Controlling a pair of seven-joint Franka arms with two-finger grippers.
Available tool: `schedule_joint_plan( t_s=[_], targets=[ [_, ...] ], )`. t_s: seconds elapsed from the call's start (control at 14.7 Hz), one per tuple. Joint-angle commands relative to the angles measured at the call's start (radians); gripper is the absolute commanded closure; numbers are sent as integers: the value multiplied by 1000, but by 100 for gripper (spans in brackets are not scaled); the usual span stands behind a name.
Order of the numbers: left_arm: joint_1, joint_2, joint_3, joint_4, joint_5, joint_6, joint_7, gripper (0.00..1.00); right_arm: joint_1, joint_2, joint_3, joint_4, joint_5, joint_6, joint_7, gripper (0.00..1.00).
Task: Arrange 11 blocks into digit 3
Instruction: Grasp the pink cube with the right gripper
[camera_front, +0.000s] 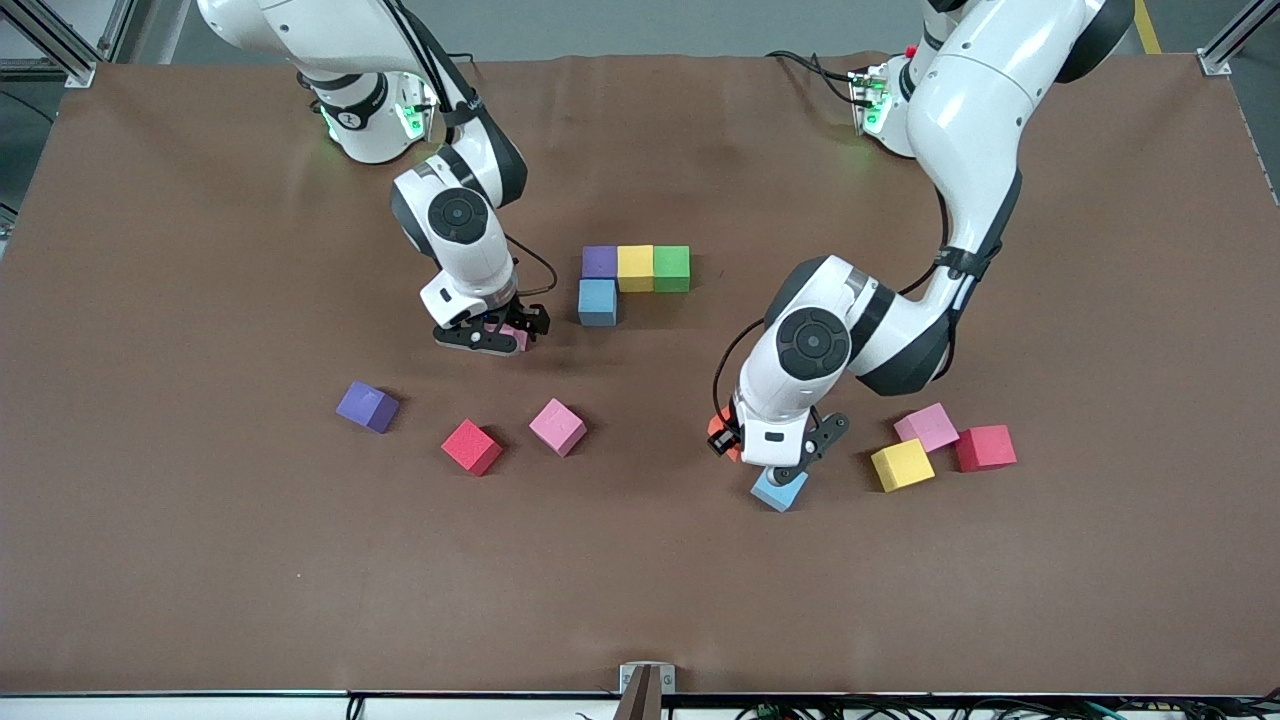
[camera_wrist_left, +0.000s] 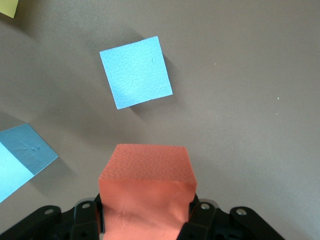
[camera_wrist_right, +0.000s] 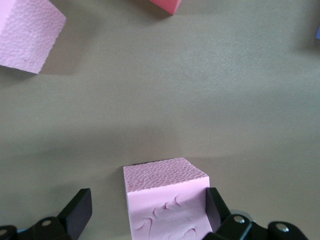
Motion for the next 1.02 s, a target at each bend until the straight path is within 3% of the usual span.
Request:
schedule_joint_plan(
  t_s=[0.0, 0.95],
  targets=[
    [4, -16, 2, -6, 9, -12, -1, 99, -28, -26, 12, -34, -30, 1, -13, 0],
    [37, -61, -4, -21, -11, -15, -101, 99, -47, -38, 12, -38, -35, -39, -114, 0]
  ],
)
